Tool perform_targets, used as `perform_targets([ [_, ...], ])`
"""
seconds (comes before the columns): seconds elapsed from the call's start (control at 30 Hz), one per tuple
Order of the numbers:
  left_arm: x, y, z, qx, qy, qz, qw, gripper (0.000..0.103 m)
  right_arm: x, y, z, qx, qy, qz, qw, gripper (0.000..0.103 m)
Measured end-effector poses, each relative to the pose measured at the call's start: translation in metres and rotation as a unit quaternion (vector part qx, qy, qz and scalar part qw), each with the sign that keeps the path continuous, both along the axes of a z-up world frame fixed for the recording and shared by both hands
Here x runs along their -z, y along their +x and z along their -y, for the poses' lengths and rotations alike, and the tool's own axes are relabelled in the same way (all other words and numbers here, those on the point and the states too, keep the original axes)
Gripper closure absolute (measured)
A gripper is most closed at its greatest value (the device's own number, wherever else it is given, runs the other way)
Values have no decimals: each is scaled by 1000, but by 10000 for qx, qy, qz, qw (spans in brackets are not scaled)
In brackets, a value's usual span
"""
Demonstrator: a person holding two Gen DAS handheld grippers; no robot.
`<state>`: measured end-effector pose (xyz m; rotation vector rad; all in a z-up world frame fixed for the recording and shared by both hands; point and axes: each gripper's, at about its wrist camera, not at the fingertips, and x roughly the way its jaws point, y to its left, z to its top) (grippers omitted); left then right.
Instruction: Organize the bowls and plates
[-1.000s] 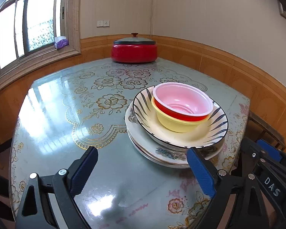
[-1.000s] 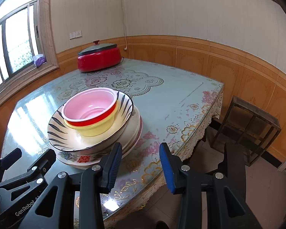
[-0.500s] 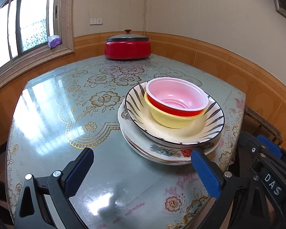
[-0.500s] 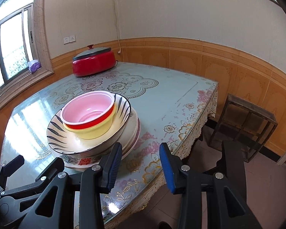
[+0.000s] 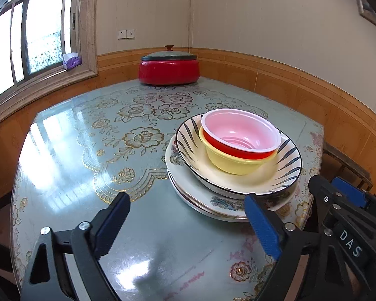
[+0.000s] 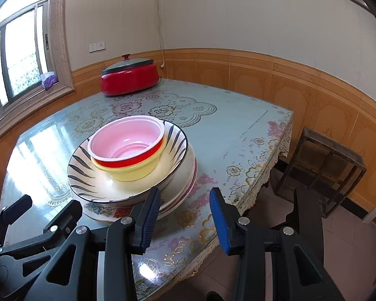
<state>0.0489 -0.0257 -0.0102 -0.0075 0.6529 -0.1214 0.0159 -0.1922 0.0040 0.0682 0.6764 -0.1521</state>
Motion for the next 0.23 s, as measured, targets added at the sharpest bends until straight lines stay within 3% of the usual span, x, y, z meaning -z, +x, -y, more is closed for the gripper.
perform_targets([
  [0.23, -5, -3, -8, -190, -15, 156, 9997, 13, 1, 2, -3, -35, -40, -12, 10000, 62],
])
